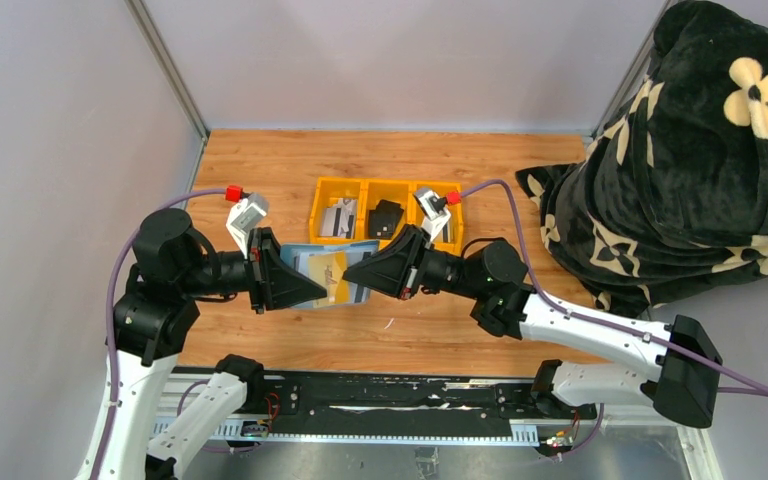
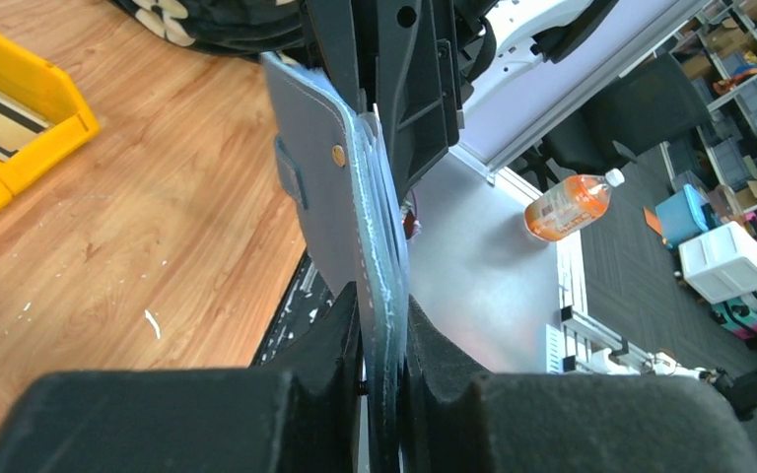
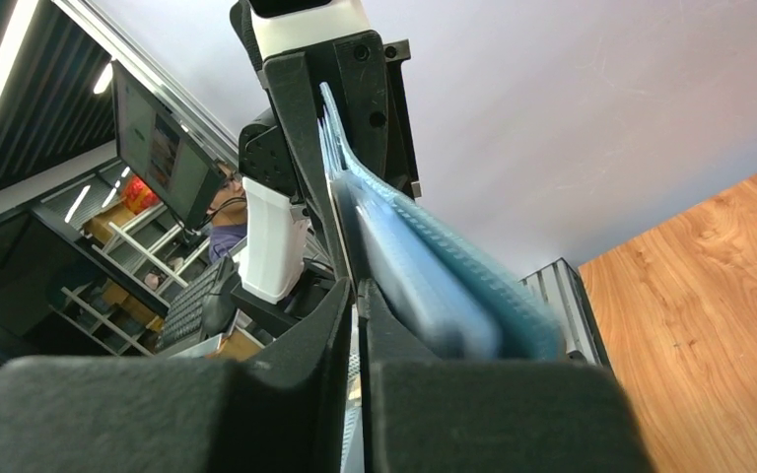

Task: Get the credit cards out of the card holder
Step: Remove the credit card from the card holder.

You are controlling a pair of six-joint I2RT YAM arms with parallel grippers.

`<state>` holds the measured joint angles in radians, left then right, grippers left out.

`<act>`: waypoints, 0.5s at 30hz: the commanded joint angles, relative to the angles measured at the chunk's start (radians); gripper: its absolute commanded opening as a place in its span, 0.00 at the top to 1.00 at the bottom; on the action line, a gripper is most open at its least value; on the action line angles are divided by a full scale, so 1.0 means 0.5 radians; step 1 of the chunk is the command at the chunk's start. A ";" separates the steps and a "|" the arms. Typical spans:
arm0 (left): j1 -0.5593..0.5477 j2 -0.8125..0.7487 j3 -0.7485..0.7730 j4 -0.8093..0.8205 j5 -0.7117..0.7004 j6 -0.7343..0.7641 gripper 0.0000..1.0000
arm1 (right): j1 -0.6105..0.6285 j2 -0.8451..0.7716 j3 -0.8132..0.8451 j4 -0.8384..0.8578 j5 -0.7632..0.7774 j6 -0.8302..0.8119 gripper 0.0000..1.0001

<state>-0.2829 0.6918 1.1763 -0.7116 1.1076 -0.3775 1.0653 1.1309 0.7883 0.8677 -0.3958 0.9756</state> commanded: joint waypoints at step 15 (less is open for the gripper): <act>-0.023 -0.003 0.086 0.109 0.061 -0.127 1.00 | 0.039 0.155 0.285 -0.125 -0.143 -0.159 0.99</act>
<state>-0.2832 0.6880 1.1946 -0.6971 1.0935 -0.4065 1.0782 1.2018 0.9134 0.8204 -0.4603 0.9169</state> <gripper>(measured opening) 0.166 0.093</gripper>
